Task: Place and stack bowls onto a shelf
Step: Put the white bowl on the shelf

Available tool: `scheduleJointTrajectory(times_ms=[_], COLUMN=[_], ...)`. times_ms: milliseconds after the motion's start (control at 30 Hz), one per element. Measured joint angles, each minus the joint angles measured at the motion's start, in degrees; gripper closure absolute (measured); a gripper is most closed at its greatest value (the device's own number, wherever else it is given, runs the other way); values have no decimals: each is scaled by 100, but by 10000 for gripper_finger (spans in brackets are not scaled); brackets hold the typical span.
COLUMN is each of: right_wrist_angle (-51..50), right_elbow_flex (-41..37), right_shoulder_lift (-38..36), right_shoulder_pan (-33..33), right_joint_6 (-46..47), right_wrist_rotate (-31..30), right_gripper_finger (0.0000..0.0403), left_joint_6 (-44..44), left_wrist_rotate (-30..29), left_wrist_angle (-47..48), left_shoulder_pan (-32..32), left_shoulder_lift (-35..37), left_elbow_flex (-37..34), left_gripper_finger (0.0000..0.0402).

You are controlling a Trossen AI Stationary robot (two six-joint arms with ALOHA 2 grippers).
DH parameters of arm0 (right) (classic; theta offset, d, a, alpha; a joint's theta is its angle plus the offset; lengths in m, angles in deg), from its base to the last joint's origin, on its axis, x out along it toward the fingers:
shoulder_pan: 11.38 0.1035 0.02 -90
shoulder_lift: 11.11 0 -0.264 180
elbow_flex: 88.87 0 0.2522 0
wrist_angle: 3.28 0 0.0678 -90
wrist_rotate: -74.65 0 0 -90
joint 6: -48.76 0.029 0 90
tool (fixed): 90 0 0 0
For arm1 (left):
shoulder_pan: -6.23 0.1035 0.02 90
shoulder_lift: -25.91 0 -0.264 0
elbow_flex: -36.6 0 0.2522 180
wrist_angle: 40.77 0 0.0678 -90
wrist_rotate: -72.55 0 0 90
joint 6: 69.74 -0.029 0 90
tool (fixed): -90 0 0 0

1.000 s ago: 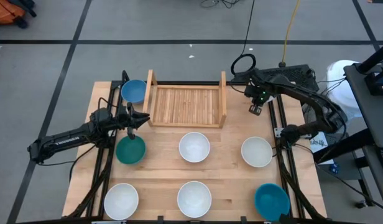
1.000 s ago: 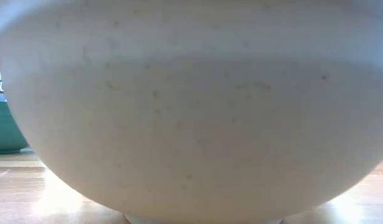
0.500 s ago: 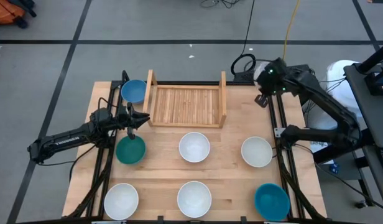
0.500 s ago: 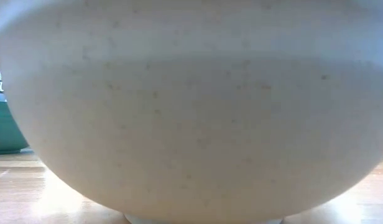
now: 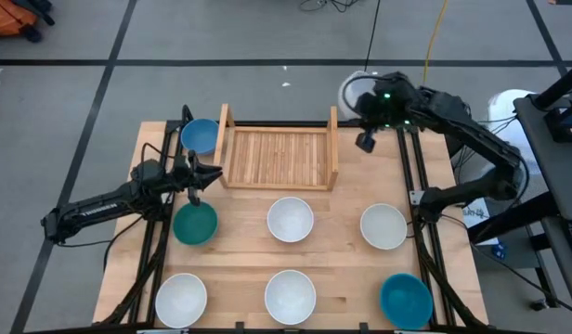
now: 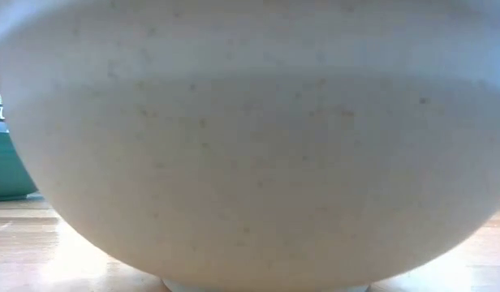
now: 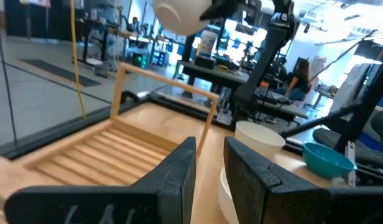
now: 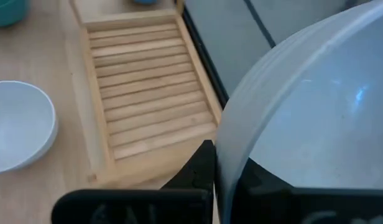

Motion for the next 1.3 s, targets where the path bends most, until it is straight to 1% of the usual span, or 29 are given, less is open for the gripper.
scheduleJointTrajectory(times_ms=[133,267,333,467,600,733,1067,1300], right_wrist_angle=[116,602,937,1420,1602,1600,1386,946], right_elbow_flex=[134,146,148,148,150,150,150,150], right_shoulder_lift=[457,871,1051,1383,1692,2055,3092,3680], right_shoulder_pan=[187,307,369,468,556,607,619,617], right_joint_6=[-163,-278,-310,-406,-430,-492,-689,-787], right_wrist_rotate=[28,450,629,1000,1255,1498,1499,1497], right_gripper_finger=[403,403,403,403,403,403,403,403], left_joint_6=[-151,-146,-144,-138,-134,-135,-111,-96], left_wrist_rotate=[-208,-440,-496,-500,-500,-499,-498,-498], left_wrist_angle=[473,1172,1375,1438,1532,1531,1542,1539], left_shoulder_pan=[-1,1,0,0,-1,0,1,1], left_shoulder_lift=[1,-1,0,-1,-1,-1,-1,1], left_elbow_flex=[235,457,555,681,818,928,962,962], left_gripper_finger=[314,314,314,314,314,314,314,314])
